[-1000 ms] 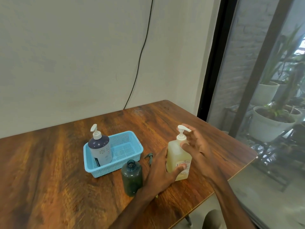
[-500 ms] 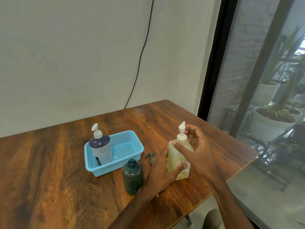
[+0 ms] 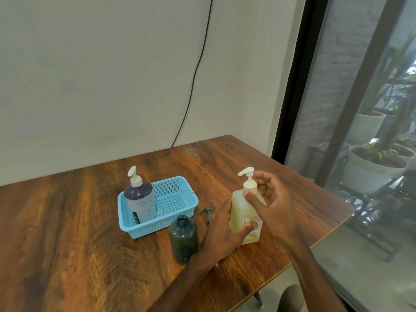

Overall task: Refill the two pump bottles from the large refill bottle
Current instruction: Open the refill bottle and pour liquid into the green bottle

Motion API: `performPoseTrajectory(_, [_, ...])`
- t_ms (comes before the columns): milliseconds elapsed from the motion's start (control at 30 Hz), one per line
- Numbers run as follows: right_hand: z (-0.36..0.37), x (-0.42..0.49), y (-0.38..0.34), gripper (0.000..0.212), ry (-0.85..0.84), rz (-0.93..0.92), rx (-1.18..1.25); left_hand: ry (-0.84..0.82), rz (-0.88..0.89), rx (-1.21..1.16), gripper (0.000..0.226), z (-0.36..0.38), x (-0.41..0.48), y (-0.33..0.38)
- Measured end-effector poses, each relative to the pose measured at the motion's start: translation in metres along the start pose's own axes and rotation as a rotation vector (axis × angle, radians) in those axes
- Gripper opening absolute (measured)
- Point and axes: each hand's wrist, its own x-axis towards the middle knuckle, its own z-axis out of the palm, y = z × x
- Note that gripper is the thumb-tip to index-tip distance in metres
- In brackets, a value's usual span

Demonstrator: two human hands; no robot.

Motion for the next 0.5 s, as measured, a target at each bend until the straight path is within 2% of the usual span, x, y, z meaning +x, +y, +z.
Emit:
performPoseTrajectory(100, [-0.002,-0.003,0.001,0.042,-0.077,0.029,0.072,0.004,-0.005,0.009,0.069,0.001,0.001,-0.003])
performPoseTrajectory(167, [-0.002,-0.004,0.0,0.044,-0.072,0.024,0.019,0.007,0.001,0.017,0.073,0.002,0.001,-0.004])
performPoseTrajectory(300, [0.0,-0.003,-0.006,0.041,0.054,-0.009,-0.035,-0.007,-0.002,0.029,0.076,0.001,0.001,-0.003])
performPoseTrajectory(500, [-0.007,0.007,-0.026,0.038,0.152,-0.053,0.06,-0.02,-0.035,0.064,0.077,0.004,0.004,-0.009])
